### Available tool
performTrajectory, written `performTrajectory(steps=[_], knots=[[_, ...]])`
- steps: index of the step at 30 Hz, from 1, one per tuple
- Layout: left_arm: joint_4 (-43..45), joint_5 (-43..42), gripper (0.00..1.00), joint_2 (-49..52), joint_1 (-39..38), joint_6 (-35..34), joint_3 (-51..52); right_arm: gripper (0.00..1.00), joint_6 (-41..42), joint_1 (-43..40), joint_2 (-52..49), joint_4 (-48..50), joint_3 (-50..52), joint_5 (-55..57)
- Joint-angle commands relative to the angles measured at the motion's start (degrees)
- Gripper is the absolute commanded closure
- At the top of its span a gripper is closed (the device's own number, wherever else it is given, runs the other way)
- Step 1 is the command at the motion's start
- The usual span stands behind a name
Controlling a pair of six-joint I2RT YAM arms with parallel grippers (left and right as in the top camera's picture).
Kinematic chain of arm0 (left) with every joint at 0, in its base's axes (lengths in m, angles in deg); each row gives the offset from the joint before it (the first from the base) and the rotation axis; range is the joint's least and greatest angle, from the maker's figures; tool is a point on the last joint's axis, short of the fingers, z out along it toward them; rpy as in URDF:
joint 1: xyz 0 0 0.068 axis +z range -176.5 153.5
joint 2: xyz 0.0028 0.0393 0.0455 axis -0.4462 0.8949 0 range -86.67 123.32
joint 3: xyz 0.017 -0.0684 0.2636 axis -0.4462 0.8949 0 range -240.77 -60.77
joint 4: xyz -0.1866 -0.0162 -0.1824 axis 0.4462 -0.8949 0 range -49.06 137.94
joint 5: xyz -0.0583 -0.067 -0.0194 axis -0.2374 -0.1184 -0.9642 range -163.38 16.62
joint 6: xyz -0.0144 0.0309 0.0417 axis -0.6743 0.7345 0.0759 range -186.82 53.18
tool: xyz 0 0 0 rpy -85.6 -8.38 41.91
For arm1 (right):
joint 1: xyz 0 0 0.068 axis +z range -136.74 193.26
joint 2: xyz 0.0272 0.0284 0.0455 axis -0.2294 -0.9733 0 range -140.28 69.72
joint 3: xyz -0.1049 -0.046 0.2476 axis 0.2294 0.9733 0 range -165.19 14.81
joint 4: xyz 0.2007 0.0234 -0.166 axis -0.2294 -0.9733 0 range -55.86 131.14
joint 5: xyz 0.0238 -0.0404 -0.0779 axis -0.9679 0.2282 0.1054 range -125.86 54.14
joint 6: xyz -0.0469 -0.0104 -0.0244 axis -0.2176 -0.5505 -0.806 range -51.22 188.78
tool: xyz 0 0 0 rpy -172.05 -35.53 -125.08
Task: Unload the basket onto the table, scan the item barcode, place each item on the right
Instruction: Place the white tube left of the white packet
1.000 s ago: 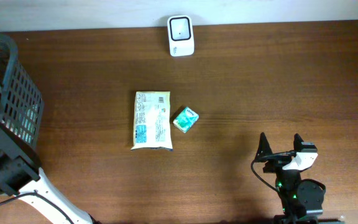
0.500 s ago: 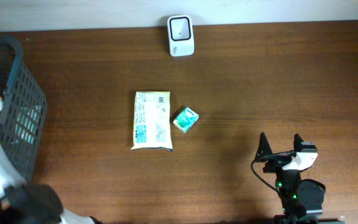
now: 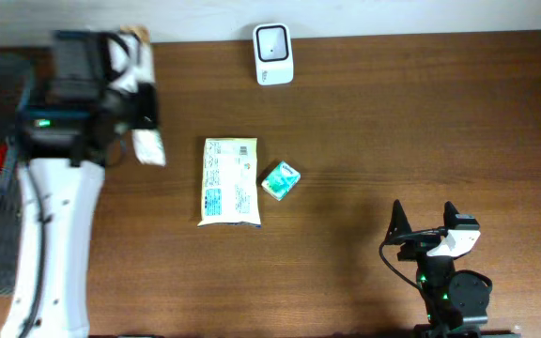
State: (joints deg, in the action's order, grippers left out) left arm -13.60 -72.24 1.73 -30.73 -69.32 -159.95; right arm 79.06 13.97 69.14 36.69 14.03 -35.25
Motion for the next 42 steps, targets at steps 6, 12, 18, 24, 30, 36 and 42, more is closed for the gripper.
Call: performTrajectory(steps=[6,12,18,24,30,36,42], knots=[[18.2,1.3,1.00,5.4,-1.3,-11.2,29.8,0.01,-0.2,0.4,0.2,-0.1,0.5,0.1],[25.3,1.2,0.97,12.2,-1.4,-11.2,35.0,0.01,-0.2,0.4,0.2,-0.1,0.5,0.1],[25.2,-3.9,0.14,13.0,-1.7,-8.1,33.7,0.01,-0.2,0.4,0.2,-0.1,0.5,0.1],[13.4,-1.2,0.01,5.7,-0.9,-6.7,14.0,0.01,-0.2,0.4,0.2,-0.1,0.5,0.1],[8.9,3.0,0.01,-0.8,9.0,3.7,-6.8,0.01,-0.2,0.4,0.2,-0.1,0.5,0.1],[8.2,0.9,0.01,-0.7,30.6,3.3,-8.6,0.01,-0.2,0.4,0.2,-0.1,0.5,0.1],[5.4,-11.9,0.01,7.3,44.9,2.8,-7.7,0.01,-0.2,0.4,0.2,-0.1,0.5,0.1]])
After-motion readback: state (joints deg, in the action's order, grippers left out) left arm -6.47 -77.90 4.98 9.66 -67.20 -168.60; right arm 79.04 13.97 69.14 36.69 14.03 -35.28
